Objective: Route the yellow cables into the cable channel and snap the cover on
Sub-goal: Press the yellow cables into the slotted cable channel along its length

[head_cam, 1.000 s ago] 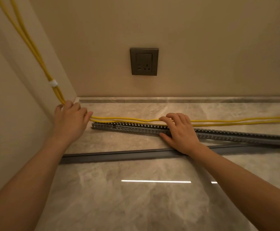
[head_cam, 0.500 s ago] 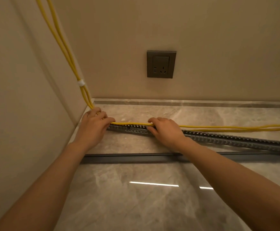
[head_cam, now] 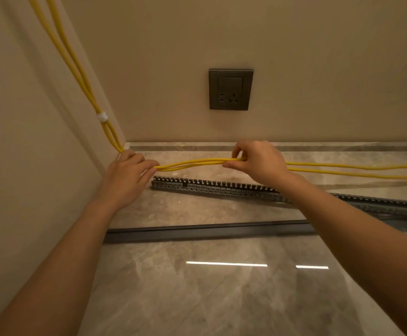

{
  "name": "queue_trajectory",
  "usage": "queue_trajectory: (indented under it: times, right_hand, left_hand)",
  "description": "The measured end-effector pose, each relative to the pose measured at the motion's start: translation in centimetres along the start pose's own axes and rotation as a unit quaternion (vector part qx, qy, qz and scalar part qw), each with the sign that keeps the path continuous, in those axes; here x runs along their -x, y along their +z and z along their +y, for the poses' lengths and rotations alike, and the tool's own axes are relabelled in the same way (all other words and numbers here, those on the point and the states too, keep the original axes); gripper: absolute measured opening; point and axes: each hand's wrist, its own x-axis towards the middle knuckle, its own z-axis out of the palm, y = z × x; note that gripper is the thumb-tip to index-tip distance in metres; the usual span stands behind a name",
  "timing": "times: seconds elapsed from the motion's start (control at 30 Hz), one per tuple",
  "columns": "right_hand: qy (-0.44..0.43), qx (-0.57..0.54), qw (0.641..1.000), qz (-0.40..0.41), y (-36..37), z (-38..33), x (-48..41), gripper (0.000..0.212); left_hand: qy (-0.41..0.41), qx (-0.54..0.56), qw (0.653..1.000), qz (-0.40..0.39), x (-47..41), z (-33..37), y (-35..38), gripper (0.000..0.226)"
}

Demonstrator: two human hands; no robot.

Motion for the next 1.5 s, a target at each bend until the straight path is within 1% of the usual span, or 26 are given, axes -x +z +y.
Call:
queue_trajectory:
  times: [0.07, 0.13, 0.2, 0.27, 0.33, 0.4, 0.5, 0.57, 0.73, 0.87, 0.9, 1.03, 1.1, 1.2, 1.33, 1.43, 1.5]
  right_hand:
    - [-0.015, -0.021, 0.999, 0.027, -1.3, -1.0, 0.0, 0.033]
    - [-0.036, -0.042, 0.998, 0.032, -2.0, -2.0, 0.3, 0.027]
    - [-0.060, -0.068, 0.996, 0.018, -1.7, -2.7, 0.7, 0.019]
    - [-0.077, -0.074, 0.994, -0.010, -0.7, -3.1, 1.0, 0.014]
    - [-0.088, -0.063, 0.994, -0.034, 0.8, -2.9, 1.4, 0.018]
    - [-0.096, -0.035, 0.994, -0.041, 2.1, -2.5, 1.6, 0.022]
    - [-0.095, -0.015, 0.995, -0.040, 3.4, -2.1, 2.0, 0.024]
    - [-0.093, -0.008, 0.995, -0.035, 3.9, -2.1, 2.4, 0.025]
    - [-0.097, 0.017, 0.995, -0.006, 5.0, -2.3, 3.7, 0.029]
    - [-0.128, 0.071, 0.989, 0.016, 5.4, -2.3, 4.6, 0.029]
    - [-0.129, 0.076, 0.989, 0.010, 5.5, -2.3, 4.7, 0.031]
    - [-0.118, 0.084, 0.988, -0.055, 6.5, -1.7, 5.4, 0.045]
    - [-0.119, 0.089, 0.987, -0.063, 6.9, -1.4, 5.6, 0.049]
    - [-0.113, 0.089, 0.987, -0.072, 7.1, -1.3, 5.7, 0.052]
    - [-0.105, 0.111, 0.984, -0.094, 7.5, -1.3, 5.9, 0.058]
    - [-0.107, 0.133, 0.981, -0.097, 7.9, -1.4, 6.2, 0.063]
    - [-0.106, 0.132, 0.981, -0.095, 7.9, -1.4, 6.2, 0.064]
  left_hand:
    - [-0.016, 0.032, 0.999, 0.002, -0.5, -0.6, 0.3, 0.024]
    - [-0.039, 0.063, 0.997, 0.006, -0.9, -1.5, 0.7, 0.026]
    - [-0.063, 0.080, 0.995, 0.009, -1.0, -2.3, 1.0, 0.028]
    - [-0.077, 0.065, 0.995, 0.006, -0.9, -3.0, 1.1, 0.027]
    - [-0.073, 0.009, 0.997, -0.006, -0.6, -3.3, 1.2, 0.027]
    - [-0.069, -0.058, 0.996, -0.027, -0.3, -3.0, 1.2, 0.029]
    - [-0.079, -0.107, 0.990, -0.054, -0.2, -2.1, 1.4, 0.033]
    - [-0.078, -0.130, 0.987, -0.054, -0.1, -1.7, 1.7, 0.034]
    - [-0.061, -0.152, 0.986, -0.018, 0.2, -0.7, 2.5, 0.027]
    - [-0.065, -0.166, 0.984, -0.010, 0.1, -0.5, 2.9, 0.022]
    - [-0.064, -0.167, 0.984, -0.009, 0.2, -0.5, 2.9, 0.021]
    - [-0.037, -0.177, 0.984, 0.007, 0.8, -0.4, 3.2, 0.020]
    - [-0.024, -0.187, 0.982, 0.020, 1.2, -0.4, 3.4, 0.023]
    - [-0.024, -0.197, 0.980, 0.032, 1.4, -0.2, 3.6, 0.030]
    - [-0.002, -0.185, 0.981, 0.059, 2.2, -0.2, 3.9, 0.023]
    - [0.008, -0.157, 0.985, 0.072, 3.2, -0.2, 4.1, 0.033]
    - [0.010, -0.138, 0.990, 0.033, 3.6, 0.0, 4.2, 0.049]
